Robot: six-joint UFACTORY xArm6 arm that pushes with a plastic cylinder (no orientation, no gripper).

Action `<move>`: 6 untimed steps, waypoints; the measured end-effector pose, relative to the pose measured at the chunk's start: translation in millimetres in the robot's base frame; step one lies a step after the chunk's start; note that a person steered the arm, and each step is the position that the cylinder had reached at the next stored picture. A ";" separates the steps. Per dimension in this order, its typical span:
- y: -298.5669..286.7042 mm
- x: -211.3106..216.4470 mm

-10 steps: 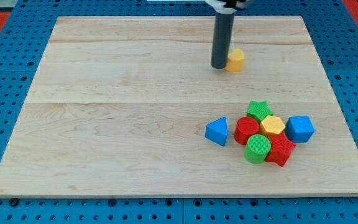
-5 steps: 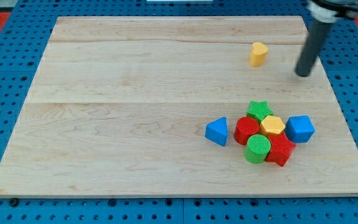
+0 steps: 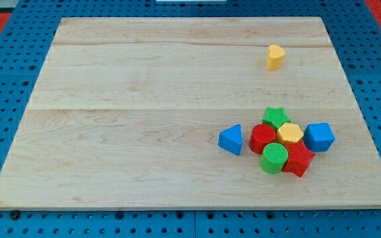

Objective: Move yellow hexagon to center

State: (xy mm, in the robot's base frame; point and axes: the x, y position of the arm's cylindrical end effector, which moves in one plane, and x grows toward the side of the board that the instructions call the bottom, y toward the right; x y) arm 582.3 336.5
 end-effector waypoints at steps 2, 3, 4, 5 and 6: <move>-105.5 -17.3; -144.9 -44.1; -175.0 -66.1; -199.4 -81.7; -216.5 -93.9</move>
